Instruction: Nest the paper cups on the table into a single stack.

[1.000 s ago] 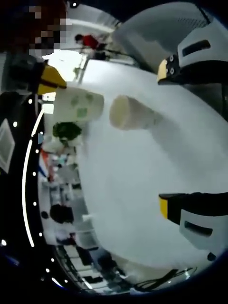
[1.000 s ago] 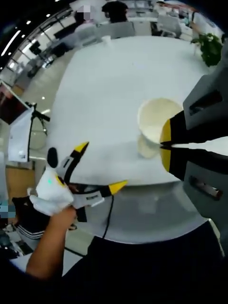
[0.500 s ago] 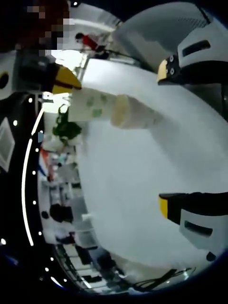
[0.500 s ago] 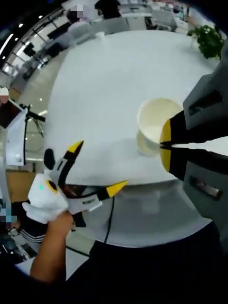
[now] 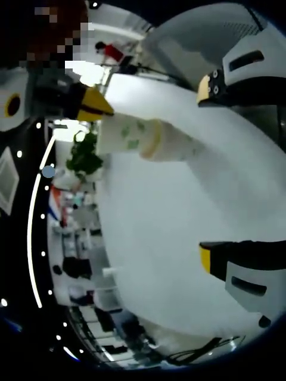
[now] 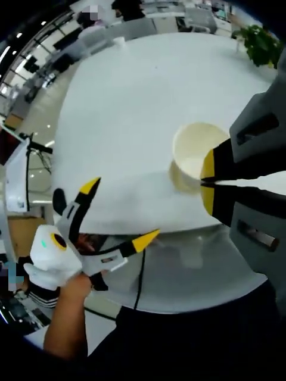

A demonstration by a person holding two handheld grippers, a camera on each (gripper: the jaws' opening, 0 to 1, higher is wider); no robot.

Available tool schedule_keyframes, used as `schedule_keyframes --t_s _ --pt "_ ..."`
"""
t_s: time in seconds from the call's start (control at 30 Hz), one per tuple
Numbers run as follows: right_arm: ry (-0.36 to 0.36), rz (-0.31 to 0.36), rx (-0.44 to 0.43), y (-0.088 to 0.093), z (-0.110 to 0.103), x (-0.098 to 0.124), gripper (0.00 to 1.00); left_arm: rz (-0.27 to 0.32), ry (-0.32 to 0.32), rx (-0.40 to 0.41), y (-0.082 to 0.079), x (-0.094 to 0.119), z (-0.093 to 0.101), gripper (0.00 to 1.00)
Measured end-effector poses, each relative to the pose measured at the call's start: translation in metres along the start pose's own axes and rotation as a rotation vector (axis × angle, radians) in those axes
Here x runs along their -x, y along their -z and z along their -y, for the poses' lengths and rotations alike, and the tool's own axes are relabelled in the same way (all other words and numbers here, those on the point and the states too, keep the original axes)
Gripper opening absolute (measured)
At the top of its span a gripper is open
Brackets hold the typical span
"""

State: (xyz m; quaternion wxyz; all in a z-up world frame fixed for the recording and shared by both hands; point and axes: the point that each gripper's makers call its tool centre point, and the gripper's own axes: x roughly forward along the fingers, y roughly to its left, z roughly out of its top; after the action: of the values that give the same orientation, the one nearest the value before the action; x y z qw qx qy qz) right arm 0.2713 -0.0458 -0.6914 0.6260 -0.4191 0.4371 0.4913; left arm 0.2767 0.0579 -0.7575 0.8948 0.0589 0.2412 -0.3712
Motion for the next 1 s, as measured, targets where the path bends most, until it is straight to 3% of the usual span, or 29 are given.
schedule_keyframes --t_s 1.0 --pt "-0.036 -0.019 -0.017 0.006 -0.007 -0.041 0.0 0.005 -0.007 0.023 -0.001 0.003 0.0 0.9"
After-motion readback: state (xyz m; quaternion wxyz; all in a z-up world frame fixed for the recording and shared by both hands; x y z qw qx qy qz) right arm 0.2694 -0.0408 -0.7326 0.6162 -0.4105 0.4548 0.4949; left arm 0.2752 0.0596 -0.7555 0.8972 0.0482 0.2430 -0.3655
